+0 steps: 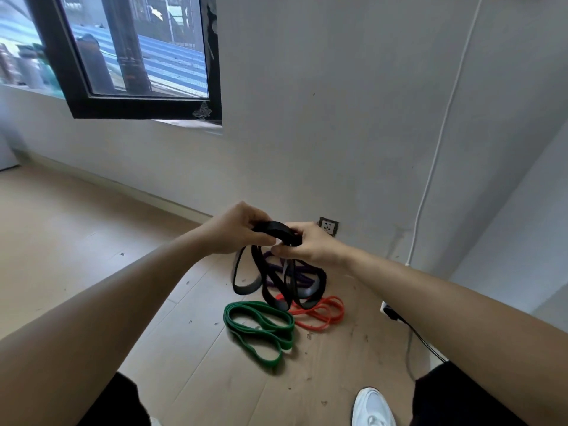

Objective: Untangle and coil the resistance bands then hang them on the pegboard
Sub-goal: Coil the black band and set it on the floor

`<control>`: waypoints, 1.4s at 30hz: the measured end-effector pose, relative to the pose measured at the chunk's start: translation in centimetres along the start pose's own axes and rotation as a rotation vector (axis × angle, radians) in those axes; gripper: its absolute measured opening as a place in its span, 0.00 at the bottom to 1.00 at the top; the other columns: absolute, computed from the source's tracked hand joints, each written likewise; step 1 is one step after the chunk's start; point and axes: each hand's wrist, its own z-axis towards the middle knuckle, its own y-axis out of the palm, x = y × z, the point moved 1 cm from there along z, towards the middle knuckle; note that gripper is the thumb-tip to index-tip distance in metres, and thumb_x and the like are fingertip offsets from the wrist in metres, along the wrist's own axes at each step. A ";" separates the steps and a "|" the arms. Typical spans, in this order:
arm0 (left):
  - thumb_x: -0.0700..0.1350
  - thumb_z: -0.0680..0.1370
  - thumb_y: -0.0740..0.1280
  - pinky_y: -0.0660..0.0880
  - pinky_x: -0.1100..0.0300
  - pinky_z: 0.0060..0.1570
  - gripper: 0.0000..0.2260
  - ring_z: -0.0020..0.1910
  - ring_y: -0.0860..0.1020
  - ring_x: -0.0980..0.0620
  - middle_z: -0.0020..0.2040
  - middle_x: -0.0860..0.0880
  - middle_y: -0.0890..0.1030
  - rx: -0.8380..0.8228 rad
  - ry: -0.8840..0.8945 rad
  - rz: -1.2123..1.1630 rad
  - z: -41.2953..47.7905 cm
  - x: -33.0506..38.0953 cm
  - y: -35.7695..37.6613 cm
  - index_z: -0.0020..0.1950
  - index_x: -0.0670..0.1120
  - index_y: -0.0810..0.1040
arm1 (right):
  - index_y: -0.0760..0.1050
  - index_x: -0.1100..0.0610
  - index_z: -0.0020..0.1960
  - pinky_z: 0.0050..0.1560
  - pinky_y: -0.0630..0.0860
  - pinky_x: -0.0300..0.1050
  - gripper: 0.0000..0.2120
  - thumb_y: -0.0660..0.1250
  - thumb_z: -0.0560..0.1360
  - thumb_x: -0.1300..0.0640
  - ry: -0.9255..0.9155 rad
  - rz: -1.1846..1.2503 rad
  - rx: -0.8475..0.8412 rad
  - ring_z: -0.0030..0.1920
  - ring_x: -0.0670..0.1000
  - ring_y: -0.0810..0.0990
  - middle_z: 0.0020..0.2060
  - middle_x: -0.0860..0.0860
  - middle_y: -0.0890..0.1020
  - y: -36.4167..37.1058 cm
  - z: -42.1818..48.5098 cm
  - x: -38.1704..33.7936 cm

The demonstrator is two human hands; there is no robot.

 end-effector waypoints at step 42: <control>0.39 0.81 0.69 0.76 0.60 0.34 0.02 0.37 0.79 0.51 0.44 0.46 0.83 -0.093 -1.012 -0.582 -11.9 -25.0 30.2 0.51 0.45 0.77 | 0.76 0.49 0.49 0.47 0.77 0.48 0.07 0.68 0.72 0.50 0.667 -0.422 -0.309 0.50 0.57 0.81 0.47 0.50 0.82 19.3 -7.0 29.4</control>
